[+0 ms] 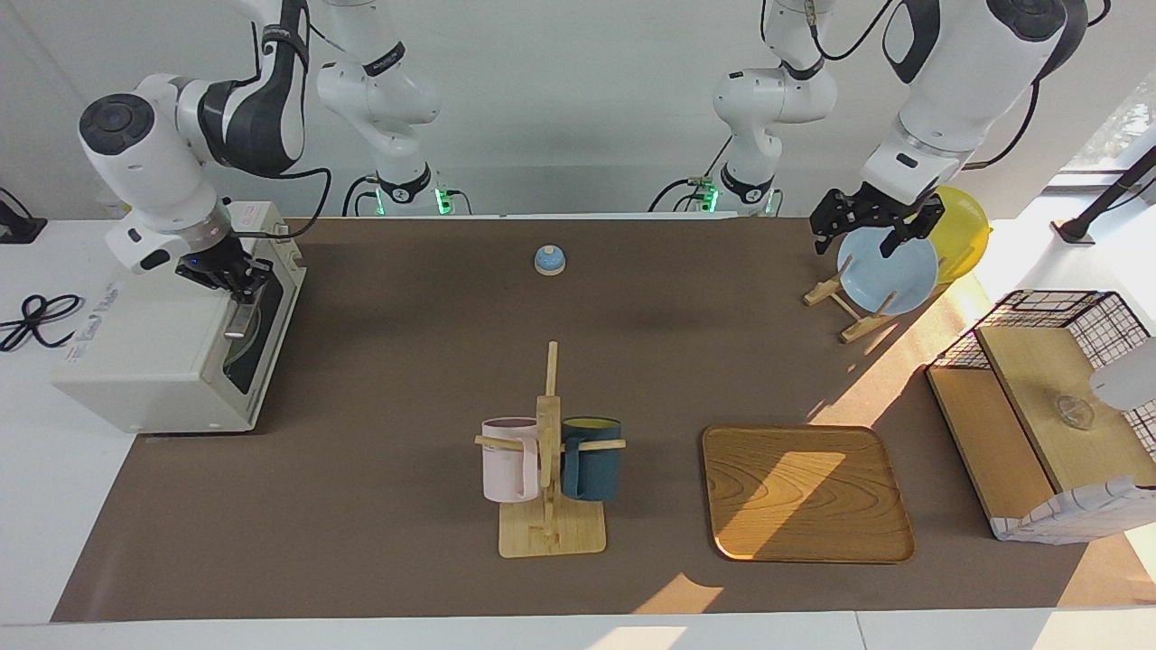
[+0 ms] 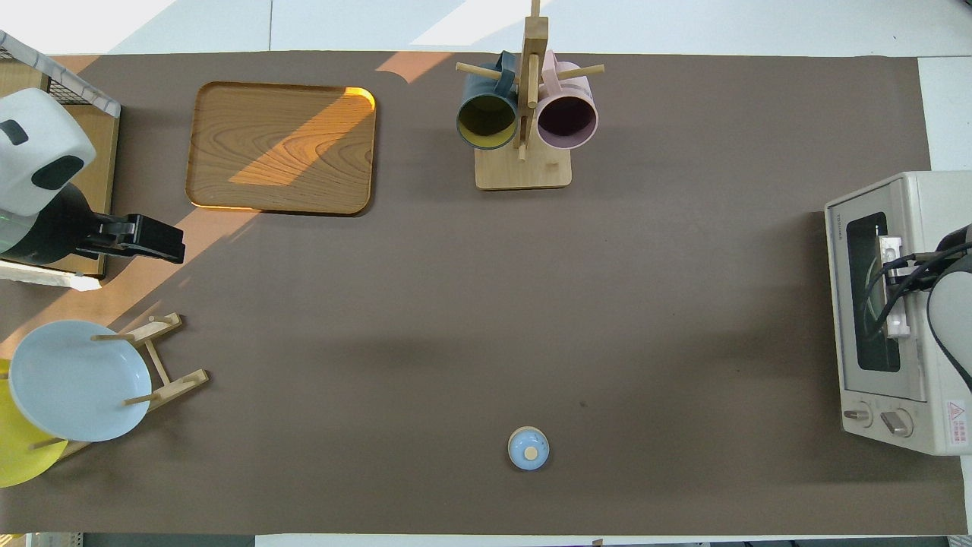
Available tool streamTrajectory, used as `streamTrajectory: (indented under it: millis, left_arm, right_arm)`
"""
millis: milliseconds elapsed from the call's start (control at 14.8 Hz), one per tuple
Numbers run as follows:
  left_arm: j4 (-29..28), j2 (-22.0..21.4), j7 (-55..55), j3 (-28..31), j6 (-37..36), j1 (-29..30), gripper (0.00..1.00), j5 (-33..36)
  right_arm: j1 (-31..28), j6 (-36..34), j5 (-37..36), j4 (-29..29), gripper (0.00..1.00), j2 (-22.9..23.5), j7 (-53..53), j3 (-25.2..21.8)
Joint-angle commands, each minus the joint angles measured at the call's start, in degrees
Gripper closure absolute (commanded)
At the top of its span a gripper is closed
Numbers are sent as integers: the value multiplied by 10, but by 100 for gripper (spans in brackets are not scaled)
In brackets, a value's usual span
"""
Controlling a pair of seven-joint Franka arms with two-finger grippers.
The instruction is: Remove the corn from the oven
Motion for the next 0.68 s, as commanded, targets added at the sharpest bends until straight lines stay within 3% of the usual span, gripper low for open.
streamTrajectory:
  millis: [0,271,610]
  left_arm:
    - [-10,-11,3,-5,2,5,0,9]
    - [-10,-11,3,-5,2,5,0,9]
    - [-10,-11,3,-5,2,5,0,9]
  right_arm:
    - [11,62,2,-52,100,-10,7,6]
    - [78,119,2,-84,100,16,109,6]
    - [86,203,35,-112,100,53,111,7]
